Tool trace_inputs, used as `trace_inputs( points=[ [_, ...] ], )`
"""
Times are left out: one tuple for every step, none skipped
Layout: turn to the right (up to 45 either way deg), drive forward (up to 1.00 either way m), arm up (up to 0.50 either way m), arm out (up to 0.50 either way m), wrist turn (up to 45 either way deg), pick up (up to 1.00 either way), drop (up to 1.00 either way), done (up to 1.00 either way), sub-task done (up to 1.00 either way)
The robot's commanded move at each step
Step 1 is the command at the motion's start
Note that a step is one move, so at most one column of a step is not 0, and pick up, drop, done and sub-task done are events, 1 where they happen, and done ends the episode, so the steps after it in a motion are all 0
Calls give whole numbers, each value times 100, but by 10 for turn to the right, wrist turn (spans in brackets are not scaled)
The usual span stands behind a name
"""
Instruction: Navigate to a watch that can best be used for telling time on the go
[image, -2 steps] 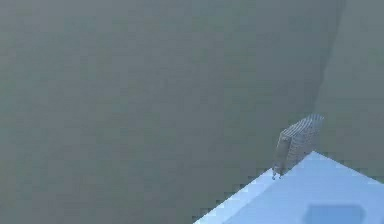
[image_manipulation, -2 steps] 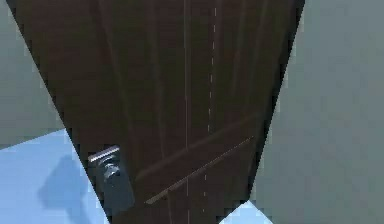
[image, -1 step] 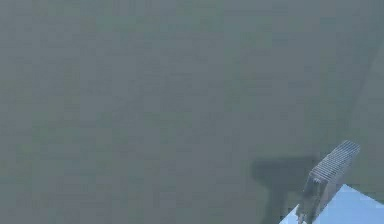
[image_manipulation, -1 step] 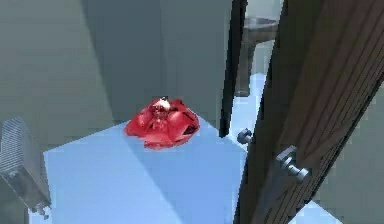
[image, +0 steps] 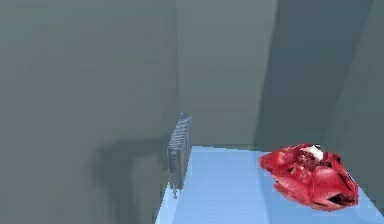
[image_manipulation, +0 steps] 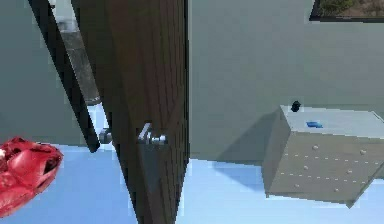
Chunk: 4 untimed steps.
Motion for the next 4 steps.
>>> trace_inputs(
  points=[
    [60, 0, 0, 0, 0, 0, 0, 0, 0],
    [0, 60, 0, 0, 0, 0, 0, 0, 0],
    [450, 0, 0, 0, 0, 0, 0, 0, 0],
    [270, 0, 0, 0, 0, 0, 0, 0, 0]
  ],
)
